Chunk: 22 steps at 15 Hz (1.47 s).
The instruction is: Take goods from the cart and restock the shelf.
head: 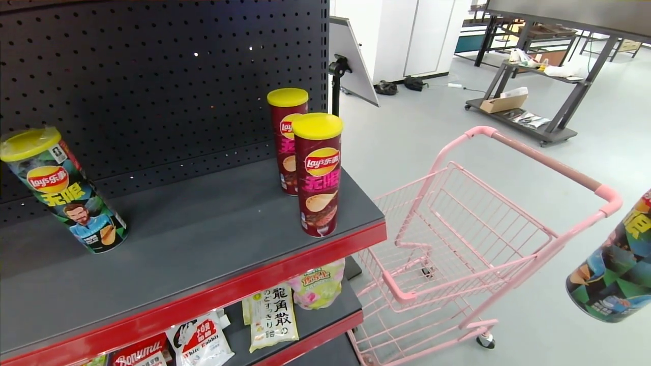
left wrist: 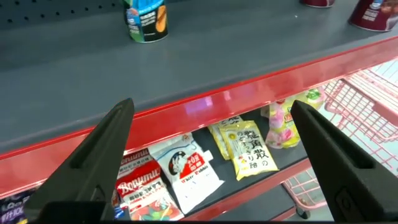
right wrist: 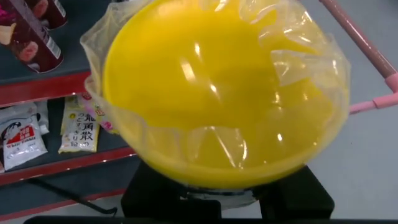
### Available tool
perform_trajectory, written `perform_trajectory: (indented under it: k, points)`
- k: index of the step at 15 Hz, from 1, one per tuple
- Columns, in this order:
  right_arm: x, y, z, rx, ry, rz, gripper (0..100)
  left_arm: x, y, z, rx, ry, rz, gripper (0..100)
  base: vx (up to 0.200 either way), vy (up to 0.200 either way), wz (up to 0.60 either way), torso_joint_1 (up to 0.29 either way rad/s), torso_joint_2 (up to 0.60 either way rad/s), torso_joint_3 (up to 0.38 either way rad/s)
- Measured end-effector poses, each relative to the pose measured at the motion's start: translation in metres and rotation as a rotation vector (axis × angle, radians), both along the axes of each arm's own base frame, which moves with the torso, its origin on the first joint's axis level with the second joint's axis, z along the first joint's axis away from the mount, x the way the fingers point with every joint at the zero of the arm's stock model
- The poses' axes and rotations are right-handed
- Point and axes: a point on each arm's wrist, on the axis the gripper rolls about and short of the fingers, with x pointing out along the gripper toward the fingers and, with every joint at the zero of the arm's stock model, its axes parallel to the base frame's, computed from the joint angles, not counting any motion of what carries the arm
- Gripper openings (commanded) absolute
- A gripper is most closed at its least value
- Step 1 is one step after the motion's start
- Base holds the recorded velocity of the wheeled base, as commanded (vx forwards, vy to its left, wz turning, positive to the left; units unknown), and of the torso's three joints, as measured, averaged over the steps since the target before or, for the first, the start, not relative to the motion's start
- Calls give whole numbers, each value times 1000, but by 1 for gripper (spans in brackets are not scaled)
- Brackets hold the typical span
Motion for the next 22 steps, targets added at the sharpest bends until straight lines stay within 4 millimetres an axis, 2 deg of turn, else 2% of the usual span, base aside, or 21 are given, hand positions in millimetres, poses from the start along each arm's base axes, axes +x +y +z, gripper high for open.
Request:
perform_trajectory:
  k: [6,9,12,15,18,22]
  points:
    - [1,0,-11,-3,32,3,0,0,0,0,-2,0,0,100,0,0,600,2,1,-2]
    - [-4,-1,-19,-8,39,0,0,0,0,0,-1,0,0,100,0,0,0,0,0,0]
    - [-21,-1,-34,-6,37,14,0,0,0,0,1,0,0,100,0,0,0,0,0,0]
    - [-34,-2,-38,7,-14,34,0,0,0,0,3,-1,0,100,-200,0,0,2,7,-1]
    - [-42,-3,-47,8,-20,32,0,0,0,0,7,-2,-3,100,0,0,0,0,0,0]
    - [-48,-4,-55,3,-25,25,0,0,0,0,10,-2,-3,100,0,200,0,1,7,5]
